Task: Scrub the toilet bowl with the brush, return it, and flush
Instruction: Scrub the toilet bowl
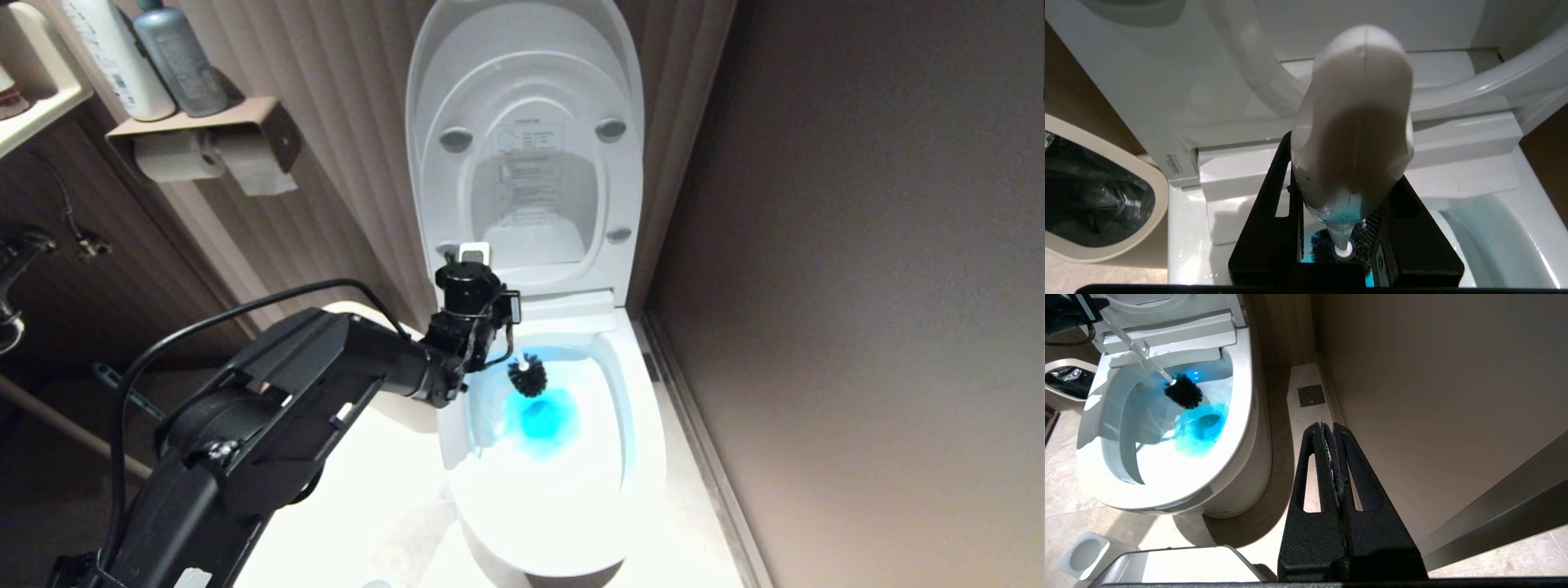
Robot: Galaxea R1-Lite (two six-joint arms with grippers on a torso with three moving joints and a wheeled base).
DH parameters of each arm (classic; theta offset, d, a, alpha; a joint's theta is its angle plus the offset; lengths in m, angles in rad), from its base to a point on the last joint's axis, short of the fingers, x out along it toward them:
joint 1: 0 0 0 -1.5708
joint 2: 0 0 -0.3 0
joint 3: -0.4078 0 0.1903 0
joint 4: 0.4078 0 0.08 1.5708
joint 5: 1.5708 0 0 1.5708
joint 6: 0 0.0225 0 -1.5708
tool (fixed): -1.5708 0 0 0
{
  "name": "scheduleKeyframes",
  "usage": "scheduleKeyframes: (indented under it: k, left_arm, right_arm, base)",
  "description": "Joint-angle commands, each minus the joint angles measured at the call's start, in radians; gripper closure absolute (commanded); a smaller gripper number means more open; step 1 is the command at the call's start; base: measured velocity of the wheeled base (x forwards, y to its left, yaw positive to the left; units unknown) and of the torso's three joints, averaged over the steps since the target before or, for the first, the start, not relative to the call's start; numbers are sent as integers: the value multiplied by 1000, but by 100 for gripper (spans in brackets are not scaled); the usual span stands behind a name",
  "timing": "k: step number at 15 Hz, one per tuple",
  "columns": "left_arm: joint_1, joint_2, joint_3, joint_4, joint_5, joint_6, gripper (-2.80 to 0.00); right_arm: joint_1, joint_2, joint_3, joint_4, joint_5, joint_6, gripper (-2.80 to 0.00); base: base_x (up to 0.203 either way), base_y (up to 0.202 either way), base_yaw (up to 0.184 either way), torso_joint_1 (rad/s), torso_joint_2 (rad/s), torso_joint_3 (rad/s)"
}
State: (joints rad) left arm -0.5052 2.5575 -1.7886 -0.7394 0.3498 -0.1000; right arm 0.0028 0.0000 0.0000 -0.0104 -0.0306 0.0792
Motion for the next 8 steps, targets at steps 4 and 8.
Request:
scheduleKeyframes:
  k: [4, 8]
  left_arm:
    - [-45, 82, -88, 2, 22, -1, 0]
    - [-93, 123, -157, 33, 25, -1, 0]
  right_arm:
    - [0, 0, 0, 1, 0, 1, 0]
    - [0, 0, 0, 0, 0, 1, 0]
  base:
    - [0, 0, 0, 0, 0, 0]
    - [0, 0, 0, 0, 0, 0]
